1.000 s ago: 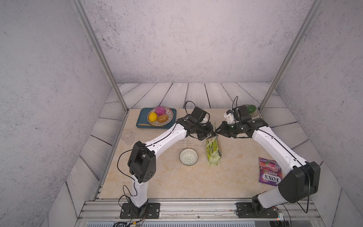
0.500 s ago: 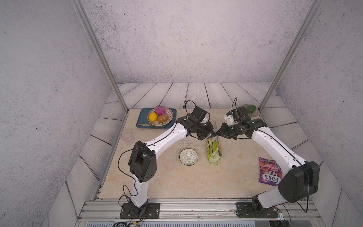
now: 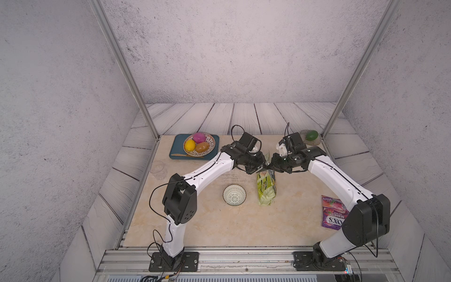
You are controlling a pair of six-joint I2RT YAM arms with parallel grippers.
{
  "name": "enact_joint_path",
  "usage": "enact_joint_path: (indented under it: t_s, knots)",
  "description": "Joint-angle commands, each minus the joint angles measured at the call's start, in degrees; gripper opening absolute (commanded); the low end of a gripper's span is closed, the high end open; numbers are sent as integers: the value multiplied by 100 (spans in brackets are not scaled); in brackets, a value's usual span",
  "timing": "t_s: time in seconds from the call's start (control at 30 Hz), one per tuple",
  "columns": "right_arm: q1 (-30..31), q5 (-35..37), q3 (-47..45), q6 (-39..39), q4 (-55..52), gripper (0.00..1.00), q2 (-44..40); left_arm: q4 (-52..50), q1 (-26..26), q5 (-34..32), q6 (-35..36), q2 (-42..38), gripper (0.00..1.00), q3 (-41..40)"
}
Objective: Pour the oats into the breakfast bowl
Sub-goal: Open the oats bag at the center of the board.
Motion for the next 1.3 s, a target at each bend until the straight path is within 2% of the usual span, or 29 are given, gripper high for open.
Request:
enact_joint_path:
  t_s: [0.0,0.23,0.43,0.63,0.83,0.97,1.1,1.27]
  knots:
    - [51,665,-138,-236,13,0,-126,140,-19,-202,-12,-196,0,-40]
    - [269,2048,-545,-1086,-225,0,-418,313,18,-288,-288,-297,0,-188]
    - [480,3104,-612,-1413,-362,0,-573,445,53,-382,-373,-371,0,-333]
    - [562,3725,-554,-1697,-446,0,-638,703,53,-349,-495,-390,0,-436]
    - [581,3748,-321,-1572,-675,0,-650,728,61,-276,-414,-382,0,-326]
    - [571,3263,93,-1346,-926,0,-910,23,61,-339,73,-346,0,340]
    - [562,2847,105,-1077,-555,0,-1110,-652,62,-569,383,-309,0,974]
    - [125,2436,293,-791,-480,0,-877,-1145,130,-726,518,-177,0,1346]
